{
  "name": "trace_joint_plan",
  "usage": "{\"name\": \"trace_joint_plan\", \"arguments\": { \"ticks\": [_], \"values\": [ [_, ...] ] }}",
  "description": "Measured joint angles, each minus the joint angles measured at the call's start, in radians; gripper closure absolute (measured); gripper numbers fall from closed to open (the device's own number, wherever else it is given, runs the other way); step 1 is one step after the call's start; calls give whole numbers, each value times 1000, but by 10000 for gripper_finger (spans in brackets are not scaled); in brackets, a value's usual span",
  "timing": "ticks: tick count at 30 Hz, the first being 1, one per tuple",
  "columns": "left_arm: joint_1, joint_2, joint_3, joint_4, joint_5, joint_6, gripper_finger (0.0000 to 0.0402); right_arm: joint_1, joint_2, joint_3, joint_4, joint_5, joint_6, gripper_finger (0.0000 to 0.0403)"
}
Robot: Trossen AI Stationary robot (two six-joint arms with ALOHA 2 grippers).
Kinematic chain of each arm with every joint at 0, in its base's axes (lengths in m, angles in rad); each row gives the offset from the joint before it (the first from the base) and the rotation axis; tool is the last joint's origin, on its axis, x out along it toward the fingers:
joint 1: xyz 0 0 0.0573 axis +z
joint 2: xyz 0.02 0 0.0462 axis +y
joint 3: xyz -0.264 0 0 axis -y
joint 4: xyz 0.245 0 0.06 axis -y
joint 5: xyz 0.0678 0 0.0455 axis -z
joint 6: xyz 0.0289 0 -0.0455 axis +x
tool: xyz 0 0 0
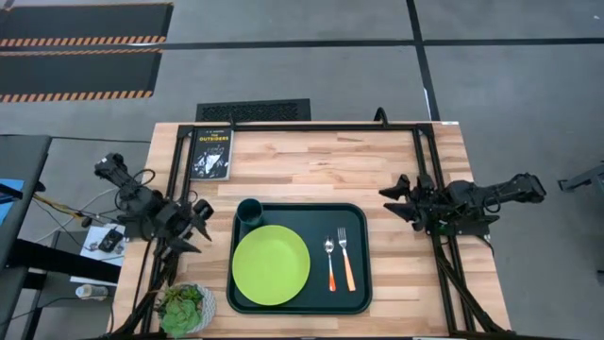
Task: Pick and place plate/cup/fork/spoon on tray
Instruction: Return to Home Position
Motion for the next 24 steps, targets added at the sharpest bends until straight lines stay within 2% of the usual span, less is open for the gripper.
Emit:
{"name": "trace_joint_plan", "arguments": {
  "ticks": [6,9,12,18,24],
  "values": [
    [103,1,0,-82,54,-69,236,-17,0,0,-5,-6,-26,127],
    [152,1,-1,-83,106,-70,236,-37,0,0,-10,-8,-26,127],
    [207,1,-1,-83,111,-62,236,-49,0,-1,-18,-19,-26,127],
    [328,1,-1,-121,224,-77,236,-60,0,-1,-49,-35,-25,127],
    [454,1,-2,-159,252,-101,236,-60,0,-1,-85,-35,-24,127]
  ]
}}
